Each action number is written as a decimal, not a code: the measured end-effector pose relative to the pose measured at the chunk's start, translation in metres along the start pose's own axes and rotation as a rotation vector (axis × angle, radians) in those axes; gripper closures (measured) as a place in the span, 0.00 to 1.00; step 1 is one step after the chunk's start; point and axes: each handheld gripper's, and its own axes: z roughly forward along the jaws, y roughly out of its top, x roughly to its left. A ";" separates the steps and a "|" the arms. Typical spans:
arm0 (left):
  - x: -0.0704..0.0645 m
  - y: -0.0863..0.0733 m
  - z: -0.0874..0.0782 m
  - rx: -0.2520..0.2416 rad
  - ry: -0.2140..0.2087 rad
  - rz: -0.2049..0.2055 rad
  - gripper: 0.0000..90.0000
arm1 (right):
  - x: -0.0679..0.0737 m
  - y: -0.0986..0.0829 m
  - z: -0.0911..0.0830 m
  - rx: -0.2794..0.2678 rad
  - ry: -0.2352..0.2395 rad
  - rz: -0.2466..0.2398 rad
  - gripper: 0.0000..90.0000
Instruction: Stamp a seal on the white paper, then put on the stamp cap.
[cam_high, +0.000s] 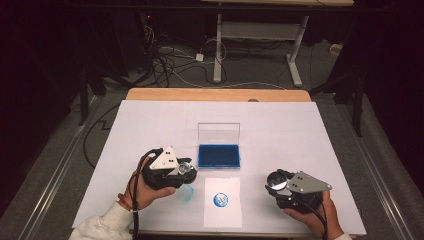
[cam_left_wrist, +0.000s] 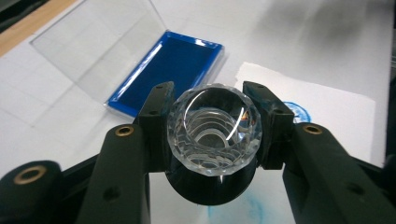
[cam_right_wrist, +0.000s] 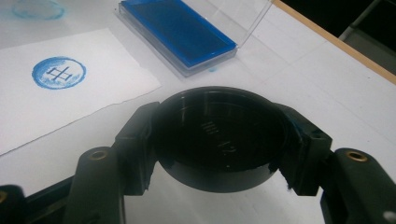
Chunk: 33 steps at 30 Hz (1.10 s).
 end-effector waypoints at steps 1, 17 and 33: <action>0.000 -0.001 0.000 0.001 0.002 -0.002 0.61 | 0.000 0.001 0.001 0.000 0.004 -0.004 0.42; 0.002 -0.004 -0.004 0.008 0.021 -0.012 0.61 | 0.001 0.006 0.015 -0.001 0.047 0.003 0.42; 0.001 0.012 -0.001 -0.037 0.001 -0.009 0.61 | 0.014 0.026 0.037 -0.022 0.116 -0.002 0.42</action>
